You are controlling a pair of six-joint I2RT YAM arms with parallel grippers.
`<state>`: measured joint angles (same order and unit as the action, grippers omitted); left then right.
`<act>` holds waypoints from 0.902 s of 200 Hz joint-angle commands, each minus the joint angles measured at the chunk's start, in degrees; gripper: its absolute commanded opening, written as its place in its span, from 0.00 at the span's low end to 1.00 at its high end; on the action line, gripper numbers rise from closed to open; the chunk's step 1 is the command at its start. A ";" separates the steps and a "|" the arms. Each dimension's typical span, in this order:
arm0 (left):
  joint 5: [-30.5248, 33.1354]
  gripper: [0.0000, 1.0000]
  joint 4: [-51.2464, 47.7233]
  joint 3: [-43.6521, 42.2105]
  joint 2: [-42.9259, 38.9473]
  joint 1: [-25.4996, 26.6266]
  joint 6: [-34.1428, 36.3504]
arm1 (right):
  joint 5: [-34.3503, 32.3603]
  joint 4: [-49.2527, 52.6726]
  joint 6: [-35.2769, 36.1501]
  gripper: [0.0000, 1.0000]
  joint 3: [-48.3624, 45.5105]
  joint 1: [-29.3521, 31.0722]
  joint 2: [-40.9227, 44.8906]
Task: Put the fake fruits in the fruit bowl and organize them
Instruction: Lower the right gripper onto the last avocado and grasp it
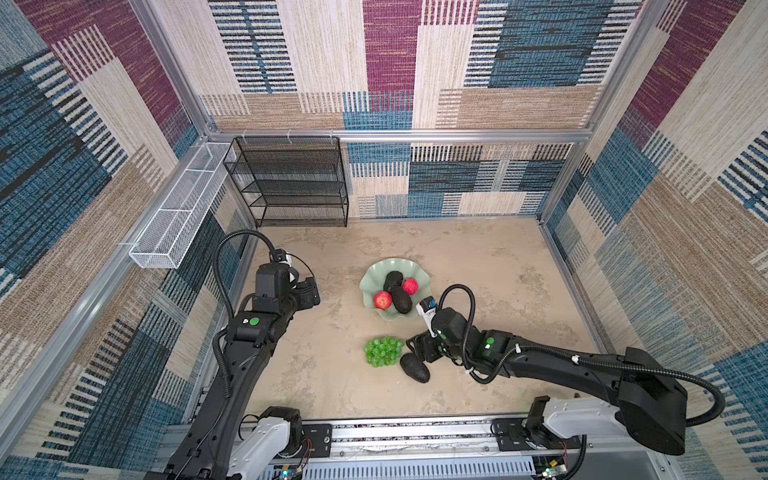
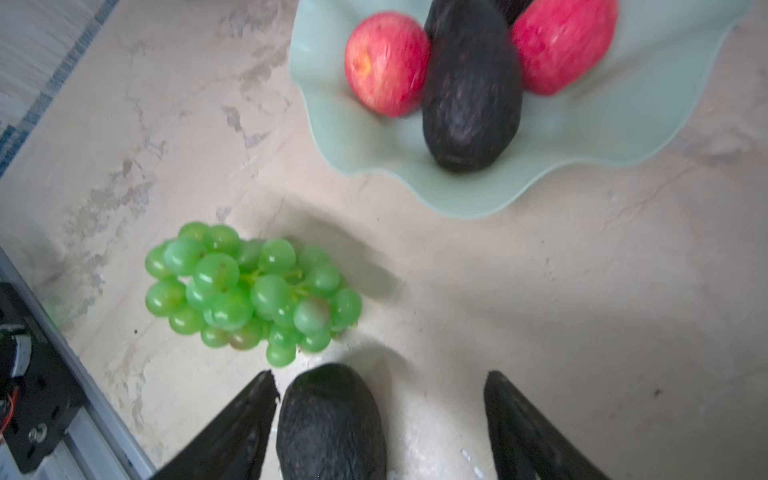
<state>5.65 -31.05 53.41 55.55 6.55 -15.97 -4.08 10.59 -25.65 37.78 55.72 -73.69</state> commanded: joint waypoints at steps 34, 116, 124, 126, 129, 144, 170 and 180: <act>-0.54 0.83 1.07 -0.23 0.32 -0.61 -2.40 | -0.16 -3.23 -5.95 0.80 -2.24 5.97 -3.66; -0.83 0.83 1.08 -0.22 0.26 -0.91 -2.56 | -4.94 -0.59 -12.27 0.54 -1.27 7.99 -6.98; -0.83 0.83 1.09 -0.23 0.15 -0.86 -2.54 | -5.39 0.17 -13.07 0.52 -1.67 7.91 -5.64; -0.82 0.83 1.08 -0.21 0.15 -0.90 -2.53 | -5.59 0.40 -13.28 0.52 -1.77 7.98 -5.31; -0.89 0.83 1.14 -0.23 0.13 -0.92 -2.56 | -5.79 0.74 -13.56 0.52 -1.87 7.94 -4.72; -0.93 0.83 1.12 -0.17 0.11 -0.92 -2.61 | -7.91 2.94 -14.88 0.51 -2.14 7.94 -1.39; -1.10 0.83 1.08 -0.23 0.16 -0.92 -2.61 | -13.54 7.66 -15.34 0.50 0.05 7.42 4.72; -1.10 0.83 1.03 -0.23 0.10 -0.92 -2.59 | -15.27 8.92 -14.97 0.50 1.63 6.12 6.47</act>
<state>5.08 -30.79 53.34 55.81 5.74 -16.36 -12.53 15.88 -39.35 36.64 63.35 -70.81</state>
